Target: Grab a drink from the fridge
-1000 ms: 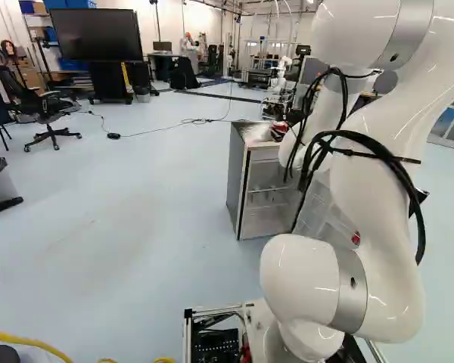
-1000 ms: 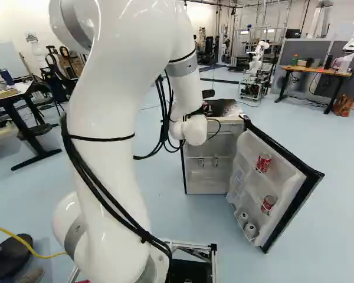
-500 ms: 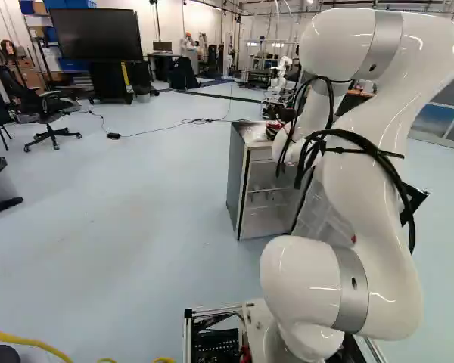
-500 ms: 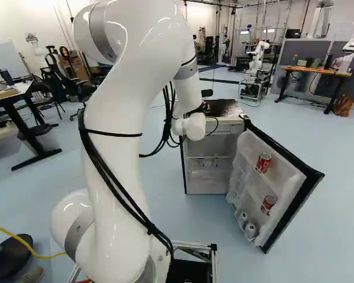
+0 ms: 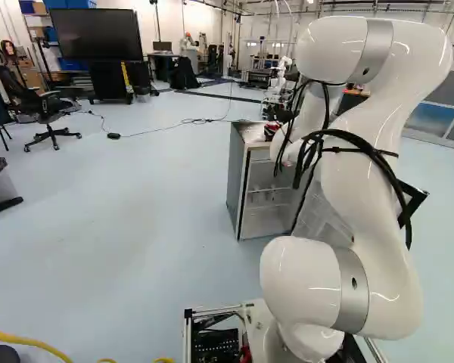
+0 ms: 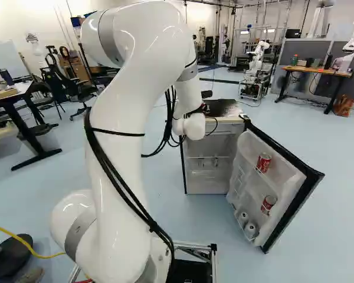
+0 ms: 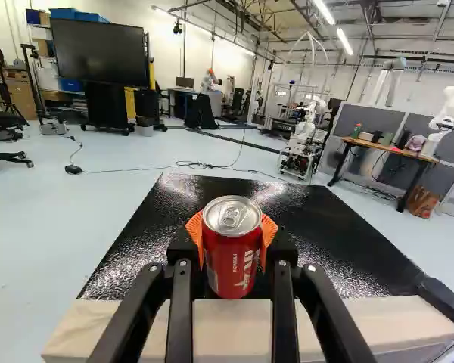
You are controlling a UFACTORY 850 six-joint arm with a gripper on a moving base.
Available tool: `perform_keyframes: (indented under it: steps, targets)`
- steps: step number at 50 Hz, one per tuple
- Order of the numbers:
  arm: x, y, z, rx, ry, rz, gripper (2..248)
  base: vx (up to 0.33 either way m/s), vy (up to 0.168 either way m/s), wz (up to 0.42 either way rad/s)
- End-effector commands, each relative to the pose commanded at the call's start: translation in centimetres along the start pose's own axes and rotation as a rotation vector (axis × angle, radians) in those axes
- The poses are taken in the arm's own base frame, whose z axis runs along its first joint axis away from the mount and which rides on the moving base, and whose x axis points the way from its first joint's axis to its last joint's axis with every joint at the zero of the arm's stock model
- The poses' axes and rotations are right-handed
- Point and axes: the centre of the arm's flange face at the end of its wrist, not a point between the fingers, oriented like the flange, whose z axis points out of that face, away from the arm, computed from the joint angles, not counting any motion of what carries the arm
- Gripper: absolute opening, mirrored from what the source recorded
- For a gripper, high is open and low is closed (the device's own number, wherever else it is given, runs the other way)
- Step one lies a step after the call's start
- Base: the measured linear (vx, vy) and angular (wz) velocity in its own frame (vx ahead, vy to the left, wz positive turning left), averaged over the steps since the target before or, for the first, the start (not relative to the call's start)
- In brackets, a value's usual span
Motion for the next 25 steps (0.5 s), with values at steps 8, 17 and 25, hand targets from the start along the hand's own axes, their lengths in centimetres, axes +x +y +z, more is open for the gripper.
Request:
perform_keyframes:
  steps: [8, 17, 25]
  targets:
    - [0.0, 0.0, 0.0, 0.0, 0.0, 0.064, 94, 0.0, 0.0, 0.0]
    - [0.0, 0.0, 0.0, 0.0, 0.0, 0.085, 94, 0.0, 0.0, 0.0]
    - [0.0, 0.0, 0.0, 0.0, 0.0, 0.087, 94, 0.0, 0.0, 0.0]
